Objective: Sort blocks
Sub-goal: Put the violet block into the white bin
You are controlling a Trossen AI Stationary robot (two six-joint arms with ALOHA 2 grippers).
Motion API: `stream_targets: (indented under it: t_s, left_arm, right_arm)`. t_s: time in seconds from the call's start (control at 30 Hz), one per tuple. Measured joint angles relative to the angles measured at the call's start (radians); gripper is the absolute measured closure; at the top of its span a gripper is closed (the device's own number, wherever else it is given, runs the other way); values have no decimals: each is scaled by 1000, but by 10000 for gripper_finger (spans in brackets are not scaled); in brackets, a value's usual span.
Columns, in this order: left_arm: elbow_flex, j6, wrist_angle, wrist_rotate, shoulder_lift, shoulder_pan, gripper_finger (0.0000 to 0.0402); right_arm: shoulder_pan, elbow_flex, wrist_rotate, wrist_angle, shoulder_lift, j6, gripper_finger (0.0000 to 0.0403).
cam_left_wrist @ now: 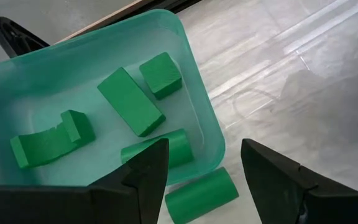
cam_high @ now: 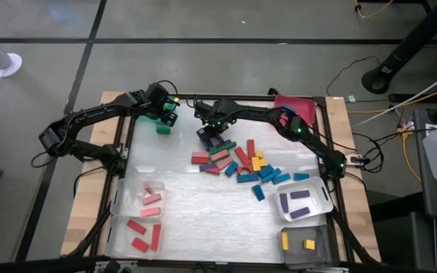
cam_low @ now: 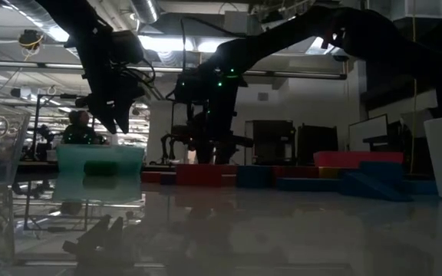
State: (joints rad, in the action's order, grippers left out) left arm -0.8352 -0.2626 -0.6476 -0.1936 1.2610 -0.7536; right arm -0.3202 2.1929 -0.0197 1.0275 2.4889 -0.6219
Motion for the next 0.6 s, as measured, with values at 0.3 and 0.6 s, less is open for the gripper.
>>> stream_targets:
  t_s: [0.3, 0.6]
  left_arm:
    - [0, 0, 0, 2, 0, 0, 213]
    - [0, 1, 1, 102, 0, 0, 213]
  right_arm:
    - [0, 1, 10, -3, 0, -2, 274]
    - [-8, 77, 84, 117, -4, 58, 352]
